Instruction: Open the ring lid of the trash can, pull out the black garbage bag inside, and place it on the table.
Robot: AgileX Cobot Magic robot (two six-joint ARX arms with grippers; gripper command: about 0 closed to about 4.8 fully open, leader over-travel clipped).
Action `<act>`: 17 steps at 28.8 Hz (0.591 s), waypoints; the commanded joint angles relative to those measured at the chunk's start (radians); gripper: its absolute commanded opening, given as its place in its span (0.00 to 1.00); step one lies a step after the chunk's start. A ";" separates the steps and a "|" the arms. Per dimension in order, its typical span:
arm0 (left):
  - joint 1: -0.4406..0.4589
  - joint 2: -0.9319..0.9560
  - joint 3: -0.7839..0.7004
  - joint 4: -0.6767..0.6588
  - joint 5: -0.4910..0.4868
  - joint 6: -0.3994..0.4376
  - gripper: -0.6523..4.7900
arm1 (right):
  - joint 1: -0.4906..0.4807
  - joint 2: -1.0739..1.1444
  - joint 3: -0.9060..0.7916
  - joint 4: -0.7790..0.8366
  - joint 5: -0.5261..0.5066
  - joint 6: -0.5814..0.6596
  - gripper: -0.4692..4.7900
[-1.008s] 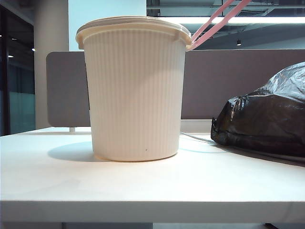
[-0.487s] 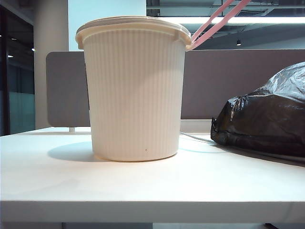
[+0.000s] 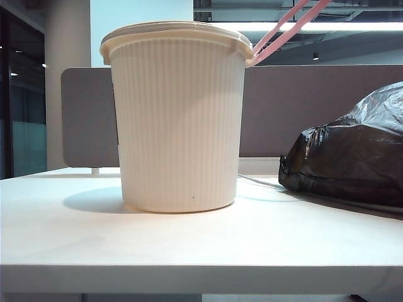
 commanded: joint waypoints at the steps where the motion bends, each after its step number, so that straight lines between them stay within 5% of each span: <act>1: -0.001 0.000 0.002 0.007 -0.005 0.183 0.11 | 0.001 0.000 0.000 0.014 0.005 -0.003 0.09; 17: -0.001 0.000 0.002 -0.116 -0.027 0.236 0.11 | 0.000 0.000 0.000 0.014 0.005 -0.003 0.09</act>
